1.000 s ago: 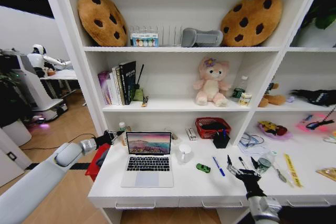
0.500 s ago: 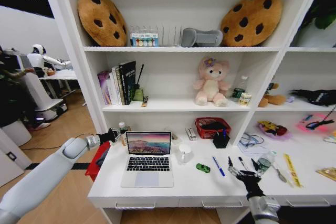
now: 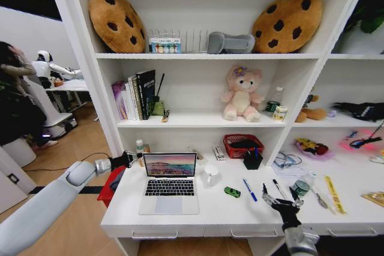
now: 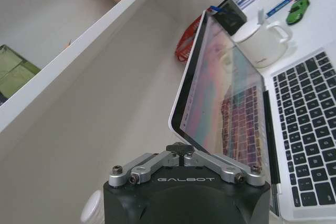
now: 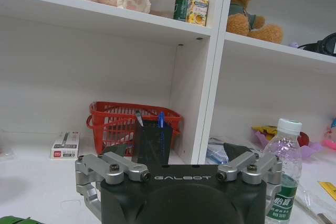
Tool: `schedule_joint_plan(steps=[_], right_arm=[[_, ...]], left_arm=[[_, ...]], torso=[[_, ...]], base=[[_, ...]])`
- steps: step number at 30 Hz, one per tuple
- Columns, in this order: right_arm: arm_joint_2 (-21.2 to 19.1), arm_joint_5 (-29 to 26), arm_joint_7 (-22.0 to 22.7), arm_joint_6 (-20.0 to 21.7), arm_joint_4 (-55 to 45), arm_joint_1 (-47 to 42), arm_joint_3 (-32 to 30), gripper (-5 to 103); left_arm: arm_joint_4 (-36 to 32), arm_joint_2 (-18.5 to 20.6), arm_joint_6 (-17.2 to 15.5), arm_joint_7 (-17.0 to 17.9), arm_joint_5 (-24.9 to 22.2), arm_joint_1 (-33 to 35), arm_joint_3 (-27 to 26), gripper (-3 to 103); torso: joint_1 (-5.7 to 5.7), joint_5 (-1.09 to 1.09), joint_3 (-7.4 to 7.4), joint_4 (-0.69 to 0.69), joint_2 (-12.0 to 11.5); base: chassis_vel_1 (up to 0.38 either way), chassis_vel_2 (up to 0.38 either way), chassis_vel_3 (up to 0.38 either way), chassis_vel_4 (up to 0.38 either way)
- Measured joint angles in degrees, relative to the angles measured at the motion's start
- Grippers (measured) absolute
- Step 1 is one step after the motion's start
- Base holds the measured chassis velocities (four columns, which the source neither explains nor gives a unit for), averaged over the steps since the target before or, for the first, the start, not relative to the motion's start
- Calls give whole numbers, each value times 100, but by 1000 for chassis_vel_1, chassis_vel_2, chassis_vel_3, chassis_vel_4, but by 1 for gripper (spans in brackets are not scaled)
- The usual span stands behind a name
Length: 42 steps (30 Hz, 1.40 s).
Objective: Organize the objects on the table.
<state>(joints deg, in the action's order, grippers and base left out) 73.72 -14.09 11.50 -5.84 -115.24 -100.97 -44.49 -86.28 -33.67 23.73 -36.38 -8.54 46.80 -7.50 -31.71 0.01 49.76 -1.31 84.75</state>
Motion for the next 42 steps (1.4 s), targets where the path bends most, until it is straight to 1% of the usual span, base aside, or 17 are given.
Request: schedule_joint_plan(steps=[5, 7, 12, 19, 21, 22, 24, 25, 27, 28, 30, 34, 35, 37, 38, 40, 42], right_arm=[[-13, -5, 22, 29, 14, 14, -8, 100], [-13, 0, 31, 55, 16, 26, 14, 100], [6, 12, 36, 70, -18, 16, 46, 100], [18, 17, 37, 71, -110, -52, 35, 100], [9, -6, 38, 60, -166, -101, -38, 100], [9, -6, 38, 60, -166, -101, -38, 100], [27, -48, 21, -15, -161, -129, -146, 100], [27, -48, 21, -15, -161, -129, -146, 100], [70, -53, -31, -91, -101, -136, -194, 100], [70, -53, -31, -91, -101, -136, -194, 100], [95, -41, -70, -150, -51, -142, -240, 100], [123, -39, -111, -214, 26, -164, -331, 100], [123, -39, -111, -214, 26, -164, -331, 100], [129, -55, -151, -265, 87, -192, -430, 100], [129, -55, -151, -265, 87, -192, -430, 100], [132, -107, -184, -308, 145, -220, -529, 100], [135, -132, -195, -333, 182, -226, -572, 100]], left_arm=[[-184, 163, 252, -66, 306, 535, -438, 0], [-302, 217, 479, -97, 587, 1031, -924, 0], [-358, 227, 489, -37, 708, 1392, -1310, 0], [-267, 265, 127, 152, 606, 1357, -1557, 0], [-404, 511, -242, 270, 407, 1112, -1623, 0], [-404, 511, -242, 270, 407, 1112, -1623, 0], [-943, 876, -567, 279, 339, 605, -1207, 0], [-943, 876, -567, 279, 339, 605, -1207, 0], [-1424, 1001, -743, 149, 504, 63, -538, 0], [-1424, 1001, -743, 149, 504, 63, -538, 0], [-1522, 1011, -756, 19, 667, -434, 16, 0], [-1377, 903, -754, -120, 799, -1280, 756, 0], [-1377, 903, -754, -120, 799, -1280, 756, 0], [-1090, 688, -709, -287, 885, -2069, 1328, 0], [-1090, 688, -709, -287, 885, -2069, 1328, 0], [-792, 435, -639, -477, 988, -2770, 1972, 0], [-682, 350, -624, -536, 1001, -3006, 2239, 0]], torso=[[0, -2, 0, 1, 0], [0, -1, 0, 1, 0], [1, 0, 0, 2, 0], [1, -4, 0, 2, 0], [1, 0, 0, 0, 0], [1, 0, 0, 0, 0], [0, 2, 0, 0, 0], [0, 2, 0, 0, 0], [0, -1, 0, 0, 0], [0, -1, 0, 0, 0], [0, -1, 0, 1, 0], [1, 2, 0, 1, 0], [1, 2, 0, 1, 0], [0, -2, 1, 1, 0], [0, -2, 1, 1, 0], [0, -1, 1, 0, 0], [0, -2, 1, -1, 0]], base=[[0, 0, 0, 0], [0, 0, 0, 0], [0, 0, 0, 0], [0, 0, 0, 0], [0, 0, 0, 0], [0, 0, 0, 0], [0, 0, 0, 0], [0, 0, 0, 0], [0, 0, 0, 0], [0, 0, 0, 0], [0, 0, 0, 0], [0, 0, 0, 0], [0, 0, 0, 0], [0, 0, 0, 0], [0, 0, 0, 0], [0, 0, 0, 0], [0, 0, 0, 0]])
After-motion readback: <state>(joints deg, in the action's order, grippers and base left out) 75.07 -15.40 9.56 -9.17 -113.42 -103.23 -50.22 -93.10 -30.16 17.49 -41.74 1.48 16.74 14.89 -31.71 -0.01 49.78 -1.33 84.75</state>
